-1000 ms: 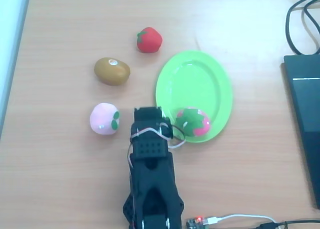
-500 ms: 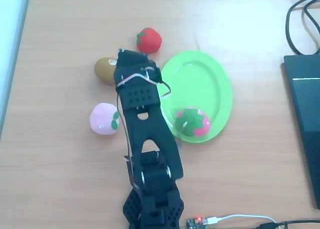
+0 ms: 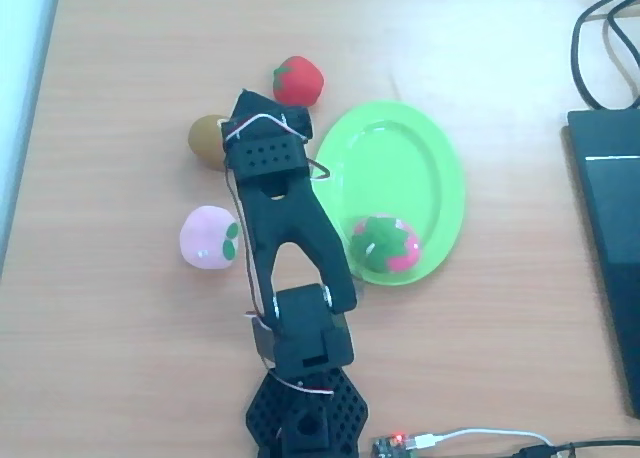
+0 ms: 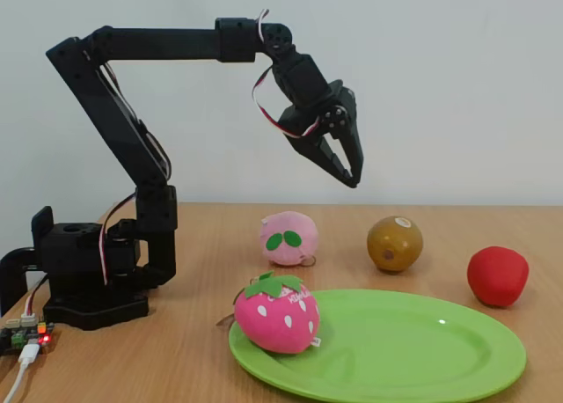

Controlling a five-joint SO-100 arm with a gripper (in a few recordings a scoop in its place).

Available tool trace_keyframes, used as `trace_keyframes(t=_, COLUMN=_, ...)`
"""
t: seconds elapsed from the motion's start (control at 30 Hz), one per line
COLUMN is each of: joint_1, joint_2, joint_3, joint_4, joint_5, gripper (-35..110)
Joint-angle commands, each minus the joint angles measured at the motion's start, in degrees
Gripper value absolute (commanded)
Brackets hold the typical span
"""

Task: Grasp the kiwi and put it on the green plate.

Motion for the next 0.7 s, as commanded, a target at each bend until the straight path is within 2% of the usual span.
trace_keyframes(t=0.0, joint_1=-1.76, joint_2=-0.35, joint_3=-0.79, joint_4=0.53, joint_5=0.44, gripper=-7)
trace_keyframes(t=0.37, joint_1=-0.44, joint_2=-11.78, joint_3=-8.96, joint_4=-0.18, joint_5=0.35, gripper=9)
trace_keyframes(t=0.67, joint_1=-0.53, joint_2=-15.73, joint_3=-11.69, joint_4=-1.49, joint_5=0.0, gripper=16)
